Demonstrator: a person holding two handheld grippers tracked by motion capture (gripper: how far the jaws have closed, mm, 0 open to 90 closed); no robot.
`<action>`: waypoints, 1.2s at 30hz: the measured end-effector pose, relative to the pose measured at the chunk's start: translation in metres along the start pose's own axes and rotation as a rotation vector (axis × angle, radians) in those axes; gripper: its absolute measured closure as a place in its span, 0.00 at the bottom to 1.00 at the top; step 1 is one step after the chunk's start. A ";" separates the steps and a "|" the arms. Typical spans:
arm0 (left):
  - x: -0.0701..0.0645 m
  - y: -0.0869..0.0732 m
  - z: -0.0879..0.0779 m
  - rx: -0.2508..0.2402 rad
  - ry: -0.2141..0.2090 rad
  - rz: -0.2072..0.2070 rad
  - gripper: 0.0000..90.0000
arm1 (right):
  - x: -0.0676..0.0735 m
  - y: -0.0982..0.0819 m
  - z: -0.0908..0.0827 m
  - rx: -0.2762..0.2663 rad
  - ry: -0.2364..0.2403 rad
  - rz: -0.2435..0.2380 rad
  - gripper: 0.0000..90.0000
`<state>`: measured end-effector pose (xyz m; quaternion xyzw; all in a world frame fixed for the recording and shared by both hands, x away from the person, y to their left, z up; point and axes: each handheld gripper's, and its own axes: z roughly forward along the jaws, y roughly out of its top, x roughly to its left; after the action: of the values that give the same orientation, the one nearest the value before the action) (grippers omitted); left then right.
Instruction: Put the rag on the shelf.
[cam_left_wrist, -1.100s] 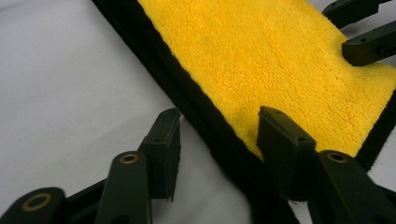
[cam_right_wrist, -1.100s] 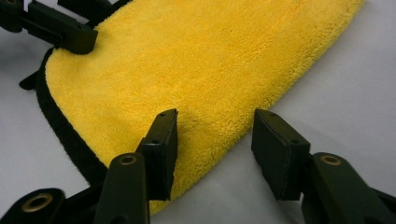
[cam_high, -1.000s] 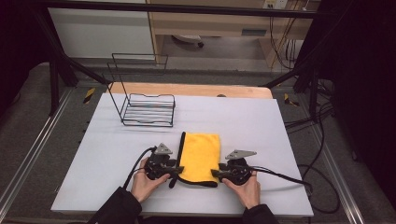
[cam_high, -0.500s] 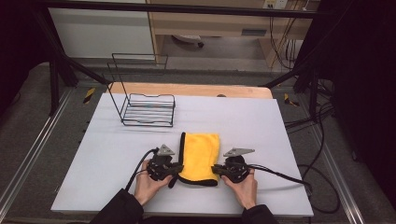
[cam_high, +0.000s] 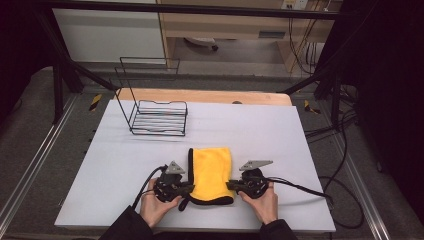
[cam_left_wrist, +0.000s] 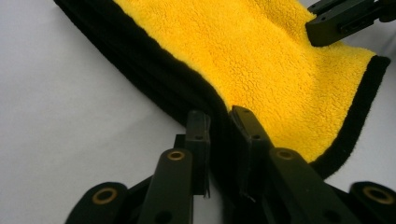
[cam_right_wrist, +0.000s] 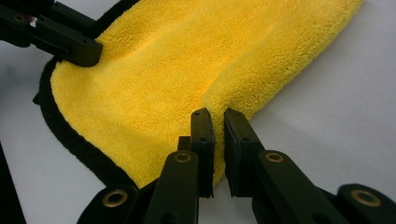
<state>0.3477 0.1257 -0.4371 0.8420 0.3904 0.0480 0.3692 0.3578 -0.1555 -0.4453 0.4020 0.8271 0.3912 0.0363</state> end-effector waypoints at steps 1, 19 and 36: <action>0.001 0.000 -0.001 -0.005 -0.002 0.002 0.81 | 0.000 0.000 0.000 0.003 0.000 -0.004 0.90; 0.067 0.054 0.005 -0.109 0.138 -0.032 0.32 | -0.010 0.007 -0.008 -0.093 -0.064 -0.139 0.33; 0.082 0.070 0.054 -0.066 0.139 -0.081 0.52 | -0.017 0.008 -0.011 -0.115 -0.058 -0.105 0.20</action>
<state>0.4674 0.1213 -0.4464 0.8076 0.4471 0.1043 0.3701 0.3702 -0.1716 -0.4368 0.3665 0.8218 0.4237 0.1037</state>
